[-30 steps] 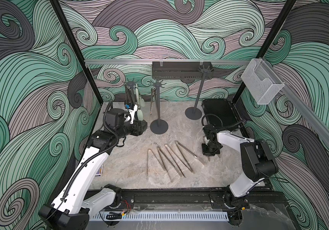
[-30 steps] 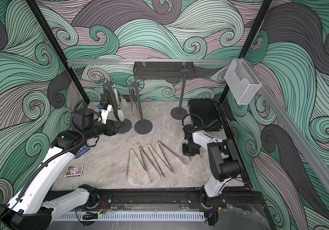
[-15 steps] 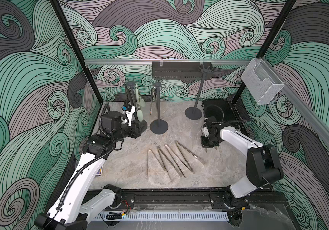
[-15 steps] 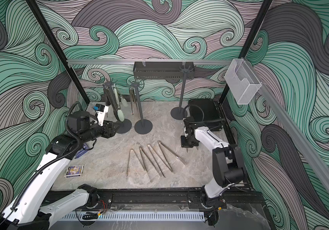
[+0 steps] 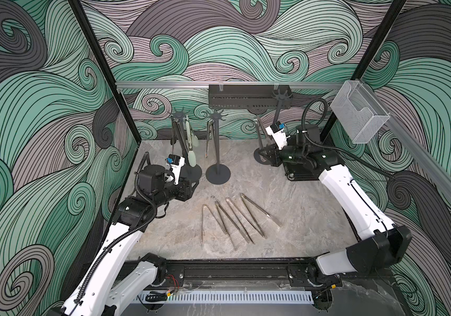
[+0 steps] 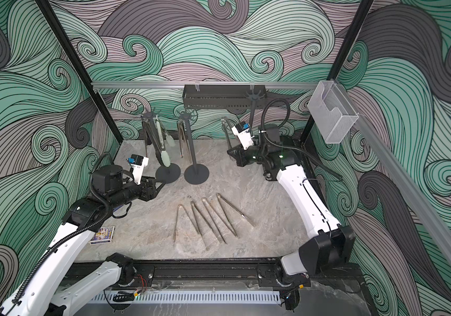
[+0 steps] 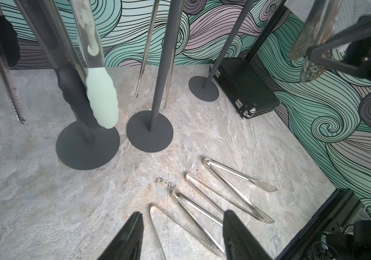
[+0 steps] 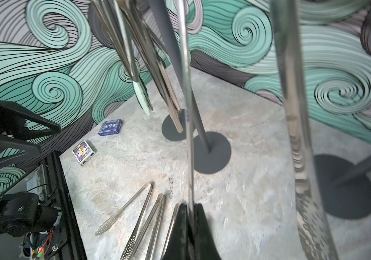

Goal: Hang food tongs on kitchen utensil racks
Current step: Hang the food tongs on the rack.

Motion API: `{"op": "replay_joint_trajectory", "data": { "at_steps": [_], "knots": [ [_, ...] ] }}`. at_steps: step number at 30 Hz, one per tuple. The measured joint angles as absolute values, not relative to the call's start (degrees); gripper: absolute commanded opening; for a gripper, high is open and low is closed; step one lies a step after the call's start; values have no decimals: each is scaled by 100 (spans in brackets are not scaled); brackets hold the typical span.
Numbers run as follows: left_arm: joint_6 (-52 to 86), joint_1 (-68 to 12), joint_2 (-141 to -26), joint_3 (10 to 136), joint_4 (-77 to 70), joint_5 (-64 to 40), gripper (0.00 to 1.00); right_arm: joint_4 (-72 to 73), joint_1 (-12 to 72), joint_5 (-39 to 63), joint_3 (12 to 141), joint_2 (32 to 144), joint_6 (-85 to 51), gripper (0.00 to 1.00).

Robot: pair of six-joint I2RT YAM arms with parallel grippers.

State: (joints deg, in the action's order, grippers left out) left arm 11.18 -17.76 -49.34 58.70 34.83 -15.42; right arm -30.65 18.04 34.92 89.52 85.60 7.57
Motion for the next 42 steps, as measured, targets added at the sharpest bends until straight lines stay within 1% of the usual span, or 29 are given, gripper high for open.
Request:
{"op": "replay_joint_trajectory", "data": {
  "at_steps": [5, 12, 18, 26, 42],
  "knots": [
    [1118, -1776, -4915, 5865, 3459, -1636, 57, -3111, 1920, 3861, 9878, 9343, 1129, 0],
    [1114, -1776, -4930, 5865, 3424, -1688, 57, -3621, 2003, 4189, 11207, 10420, 1498, 0],
    [1096, -1776, -4984, 5865, 3424, -1699, 57, -3964, 2106, 4268, 11926, 10993, 1610, 0],
    [1007, -1776, -5015, 5865, 3424, -1699, 57, -4187, 2220, 4259, 12390, 11456, 1629, 0],
    [941, -1776, -5015, 5865, 3426, -1697, 57, -4340, 2217, 4250, 12722, 11710, 1603, 0]
  ]
}}
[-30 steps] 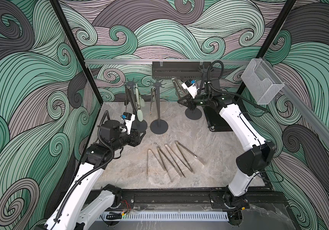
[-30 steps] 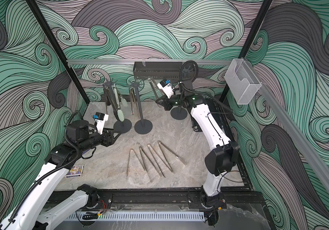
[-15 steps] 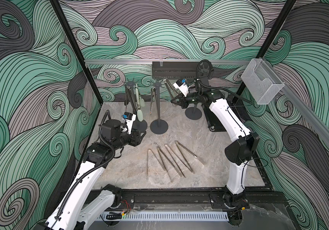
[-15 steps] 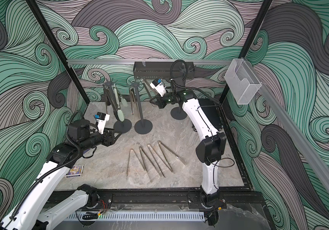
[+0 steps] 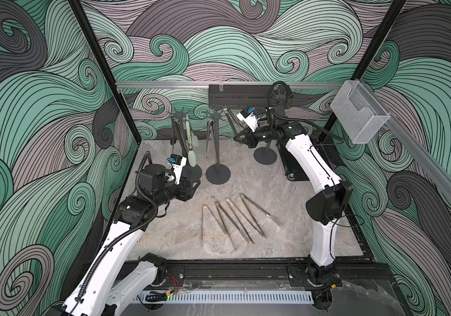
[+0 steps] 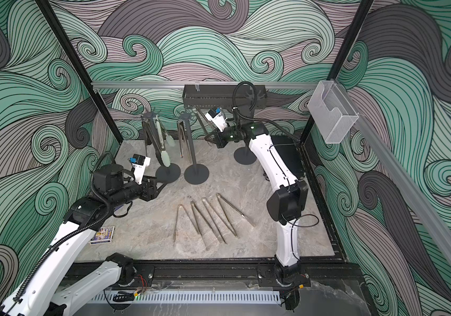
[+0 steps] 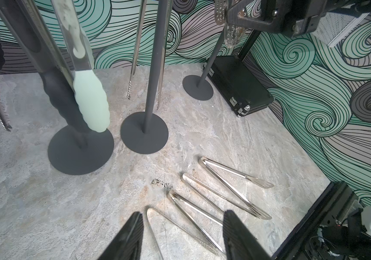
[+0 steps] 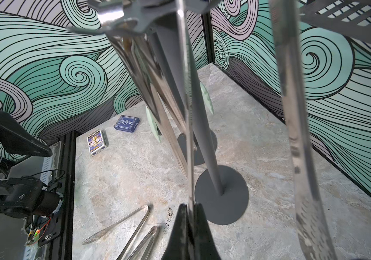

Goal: Hang food tongs on kitchen utensil racks
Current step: Hang the food tongs on the rack.

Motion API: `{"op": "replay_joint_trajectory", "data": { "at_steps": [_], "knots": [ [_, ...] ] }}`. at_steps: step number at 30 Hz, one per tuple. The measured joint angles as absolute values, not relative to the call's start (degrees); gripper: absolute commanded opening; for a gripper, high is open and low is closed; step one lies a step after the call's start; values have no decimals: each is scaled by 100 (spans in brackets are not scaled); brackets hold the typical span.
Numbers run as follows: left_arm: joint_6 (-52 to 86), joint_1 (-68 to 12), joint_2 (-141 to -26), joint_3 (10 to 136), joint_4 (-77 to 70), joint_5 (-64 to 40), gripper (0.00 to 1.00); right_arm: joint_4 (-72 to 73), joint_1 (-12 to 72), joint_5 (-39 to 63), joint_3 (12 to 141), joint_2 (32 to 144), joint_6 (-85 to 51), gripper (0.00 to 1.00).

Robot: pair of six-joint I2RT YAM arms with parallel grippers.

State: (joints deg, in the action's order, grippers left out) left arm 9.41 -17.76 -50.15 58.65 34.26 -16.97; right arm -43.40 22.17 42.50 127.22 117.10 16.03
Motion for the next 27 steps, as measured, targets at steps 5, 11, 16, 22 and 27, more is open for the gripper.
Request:
{"op": "replay_joint_trajectory", "data": {
  "at_steps": [5, 11, 16, 22, 27],
  "knots": [
    [923, -1776, -5017, 5865, 3426, -1697, 57, -4353, 2217, 4311, 12779, 11872, 1605, 0],
    [902, -1776, -5059, 5865, 3426, -1697, 57, -4357, 2231, 4362, 12792, 11909, 1605, 0],
    [895, -1776, -5078, 5865, 3426, -1697, 57, -4368, 2252, 4364, 12792, 11928, 1608, 0],
    [862, -1776, -5089, 5865, 3426, -1697, 57, -4394, 2311, 4359, 12785, 11928, 1612, 0],
    [858, -1776, -5089, 5865, 3426, -1697, 57, -4386, 2320, 4359, 12669, 11926, 1658, 0]
  ]
}}
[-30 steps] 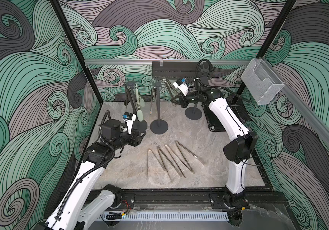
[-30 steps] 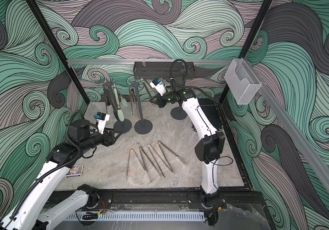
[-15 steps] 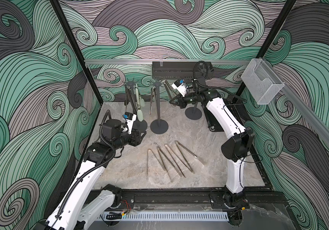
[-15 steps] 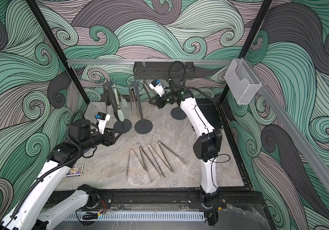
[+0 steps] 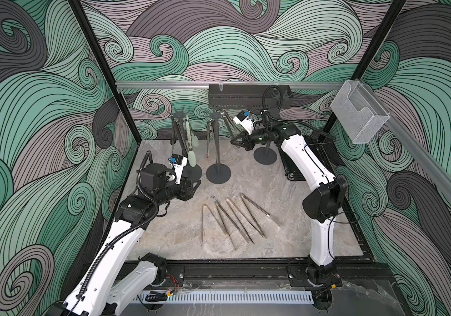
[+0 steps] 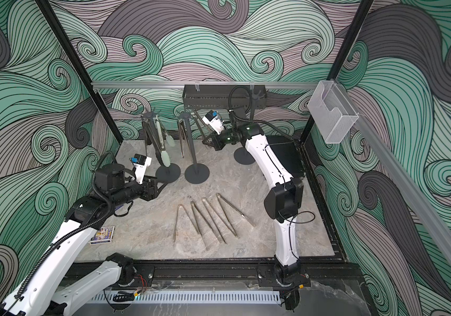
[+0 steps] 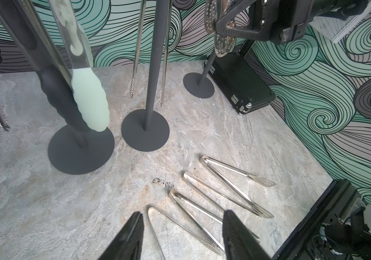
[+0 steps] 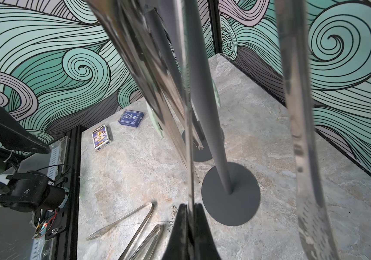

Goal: Hang food tongs on kitchen utensil racks
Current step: Hang the food tongs on the rack.

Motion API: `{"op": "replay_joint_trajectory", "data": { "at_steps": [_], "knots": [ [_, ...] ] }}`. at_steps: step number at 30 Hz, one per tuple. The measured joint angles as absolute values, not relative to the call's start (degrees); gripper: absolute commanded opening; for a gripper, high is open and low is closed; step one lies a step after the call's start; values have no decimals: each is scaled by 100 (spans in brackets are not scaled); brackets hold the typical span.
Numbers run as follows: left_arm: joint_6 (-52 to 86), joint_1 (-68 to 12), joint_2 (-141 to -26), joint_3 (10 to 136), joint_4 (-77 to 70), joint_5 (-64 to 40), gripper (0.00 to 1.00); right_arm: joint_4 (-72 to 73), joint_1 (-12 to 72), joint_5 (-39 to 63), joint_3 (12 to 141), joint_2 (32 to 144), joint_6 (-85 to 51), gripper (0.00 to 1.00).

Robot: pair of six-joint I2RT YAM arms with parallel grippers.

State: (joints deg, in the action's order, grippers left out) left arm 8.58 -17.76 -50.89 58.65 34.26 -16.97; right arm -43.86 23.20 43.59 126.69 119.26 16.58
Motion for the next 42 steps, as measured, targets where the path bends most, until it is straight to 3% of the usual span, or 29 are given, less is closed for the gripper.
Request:
{"op": "replay_joint_trajectory", "data": {
  "at_steps": [19, 38, 42],
  "knots": [
    [858, -1776, -5089, 5865, 3426, -1697, 57, -3754, 2331, 4348, 11985, 11764, 1712, 0],
    [856, -1776, -5094, 5865, 3426, -1697, 57, -3907, 2362, 4086, 11987, 11789, 1511, 21],
    [856, -1776, -5094, 5865, 3426, -1697, 57, -3990, 2362, 4045, 11987, 11799, 1455, 32]
  ]
}}
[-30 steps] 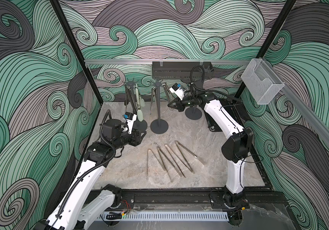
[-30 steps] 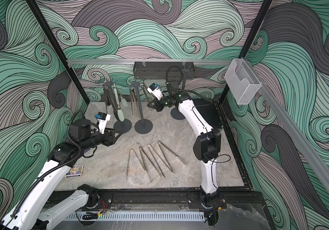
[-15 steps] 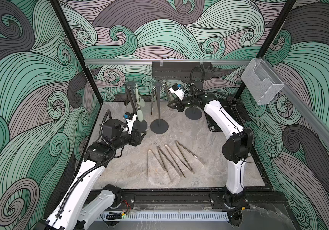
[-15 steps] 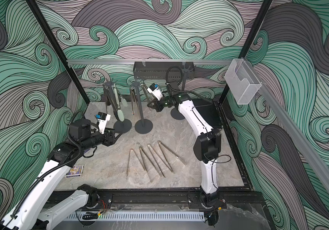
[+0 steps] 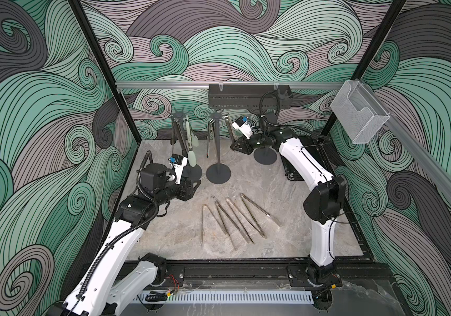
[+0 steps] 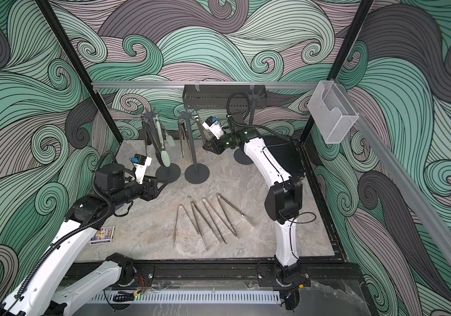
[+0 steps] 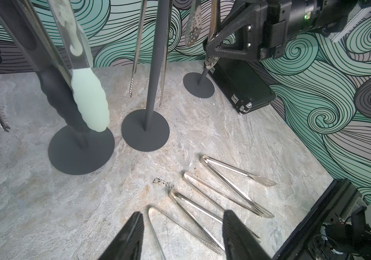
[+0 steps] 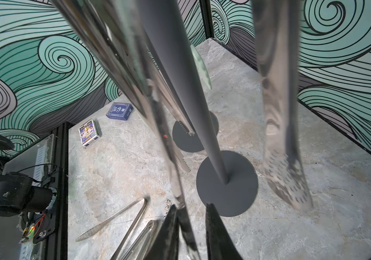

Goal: Hang food tongs on kitchen utensil racks
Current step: Hang the food tongs on the rack, then pick up the food tongs from the center of the board.

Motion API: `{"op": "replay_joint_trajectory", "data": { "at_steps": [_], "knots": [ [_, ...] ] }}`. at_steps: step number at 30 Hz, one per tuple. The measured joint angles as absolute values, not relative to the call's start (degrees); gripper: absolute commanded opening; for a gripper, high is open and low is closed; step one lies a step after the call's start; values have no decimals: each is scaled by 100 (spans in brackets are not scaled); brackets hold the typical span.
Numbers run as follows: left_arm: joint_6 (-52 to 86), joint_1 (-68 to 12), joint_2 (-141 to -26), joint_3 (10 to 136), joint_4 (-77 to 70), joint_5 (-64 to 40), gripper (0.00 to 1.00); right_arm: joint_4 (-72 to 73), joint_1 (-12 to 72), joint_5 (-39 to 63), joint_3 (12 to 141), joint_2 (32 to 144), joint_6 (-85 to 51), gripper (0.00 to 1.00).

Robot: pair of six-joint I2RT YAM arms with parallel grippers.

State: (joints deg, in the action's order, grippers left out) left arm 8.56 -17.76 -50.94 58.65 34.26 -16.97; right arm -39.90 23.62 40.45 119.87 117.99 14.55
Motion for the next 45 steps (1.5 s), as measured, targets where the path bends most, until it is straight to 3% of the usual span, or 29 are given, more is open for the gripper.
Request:
{"op": "replay_joint_trajectory", "data": {
  "at_steps": [8, 18, 26, 33, 45],
  "knots": [
    [864, -1776, -5162, 5865, 3474, -1697, 58, -4023, 2362, 3997, 11987, 11799, 1431, 46],
    [1531, -1798, -5590, 5911, 4569, -1772, 56, -3981, 2362, 3658, 11445, 11474, 1317, 55],
    [2215, -2338, -6259, 5454, 5242, -1667, 54, -3559, 2362, 2630, 9557, 9596, 749, 65],
    [2768, -2709, -7603, 5262, 5249, -1385, 50, -3076, 2357, 1754, 7970, 7787, -104, 69],
    [3356, -3315, -8947, 5221, 4978, -832, 47, -2991, 2357, 1260, 6504, 6702, -642, 70]
  ]
}}
